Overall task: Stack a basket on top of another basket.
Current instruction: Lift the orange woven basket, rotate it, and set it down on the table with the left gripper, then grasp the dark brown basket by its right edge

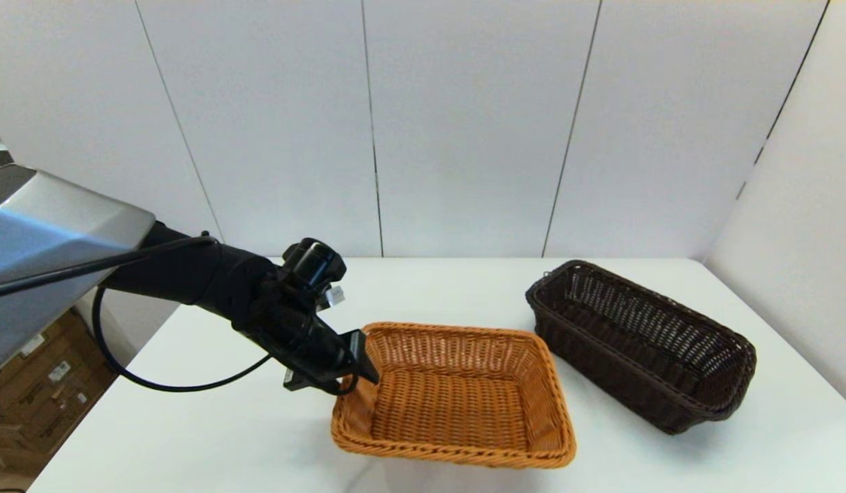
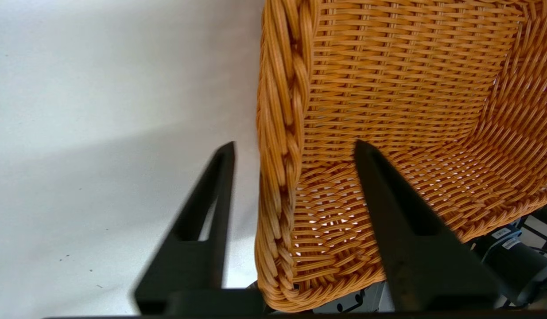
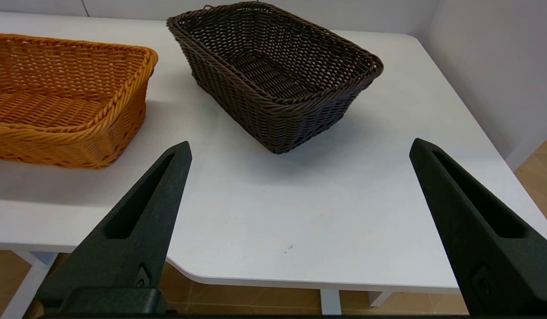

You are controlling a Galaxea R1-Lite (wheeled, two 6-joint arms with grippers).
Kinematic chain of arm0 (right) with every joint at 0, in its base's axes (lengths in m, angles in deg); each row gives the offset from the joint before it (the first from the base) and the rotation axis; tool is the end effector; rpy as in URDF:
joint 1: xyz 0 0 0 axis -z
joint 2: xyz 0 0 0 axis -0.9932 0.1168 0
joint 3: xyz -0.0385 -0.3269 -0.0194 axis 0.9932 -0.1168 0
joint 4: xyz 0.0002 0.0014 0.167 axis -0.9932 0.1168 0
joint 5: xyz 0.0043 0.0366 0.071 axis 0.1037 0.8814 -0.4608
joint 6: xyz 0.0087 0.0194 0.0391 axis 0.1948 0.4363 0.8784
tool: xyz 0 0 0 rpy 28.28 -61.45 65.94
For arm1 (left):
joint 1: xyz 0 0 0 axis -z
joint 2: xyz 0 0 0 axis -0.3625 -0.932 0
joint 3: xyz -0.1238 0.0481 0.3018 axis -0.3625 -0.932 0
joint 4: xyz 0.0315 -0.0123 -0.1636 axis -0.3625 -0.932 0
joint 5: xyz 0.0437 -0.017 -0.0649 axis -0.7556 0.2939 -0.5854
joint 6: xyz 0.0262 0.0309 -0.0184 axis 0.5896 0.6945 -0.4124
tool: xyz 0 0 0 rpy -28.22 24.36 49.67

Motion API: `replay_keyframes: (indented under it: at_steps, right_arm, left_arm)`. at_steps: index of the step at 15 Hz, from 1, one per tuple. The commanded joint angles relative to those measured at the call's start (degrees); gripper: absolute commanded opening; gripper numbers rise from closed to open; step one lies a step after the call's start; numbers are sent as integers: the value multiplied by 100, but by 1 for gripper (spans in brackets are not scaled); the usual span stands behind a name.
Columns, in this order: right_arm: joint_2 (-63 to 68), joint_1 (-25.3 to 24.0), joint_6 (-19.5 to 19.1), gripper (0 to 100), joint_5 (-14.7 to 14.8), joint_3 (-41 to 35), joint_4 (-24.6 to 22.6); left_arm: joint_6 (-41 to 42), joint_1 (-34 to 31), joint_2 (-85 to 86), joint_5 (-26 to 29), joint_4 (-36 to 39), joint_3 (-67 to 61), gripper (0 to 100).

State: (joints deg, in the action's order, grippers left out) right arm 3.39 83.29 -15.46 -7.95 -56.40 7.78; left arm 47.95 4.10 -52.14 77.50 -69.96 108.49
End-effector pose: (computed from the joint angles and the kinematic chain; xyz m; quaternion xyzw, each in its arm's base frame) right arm -0.0607 -0.0002 0.0721 -0.0221 0.0438 -0.0012 0.9988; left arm 0.3175 -0.1658 0.1143 -0.1673 0.6174 -0.1511 0.7537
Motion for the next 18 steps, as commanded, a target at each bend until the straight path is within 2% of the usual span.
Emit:
replay_keyframes:
  at_steps: [1,4,7,13,18]
  right_arm:
    - [-11,0,-3,100,2,1,4]
    - [-11,0,-11,100,2,1,4]
    - [-11,0,-11,100,2,1,4]
    - [-11,0,-11,100,2,1,4]
    - [-11,0,-11,100,2,1,4]
  left_arm:
    - [-13,-13,140,-50,-12,5,100]
    - [-13,-31,333,-507,15,75,100]
    - [5,-198,799,-656,-12,93,100]
    - [242,-1208,2539,-797,-539,-320,100]
    - [558,-1332,4464,-2300,-583,-1498,100]
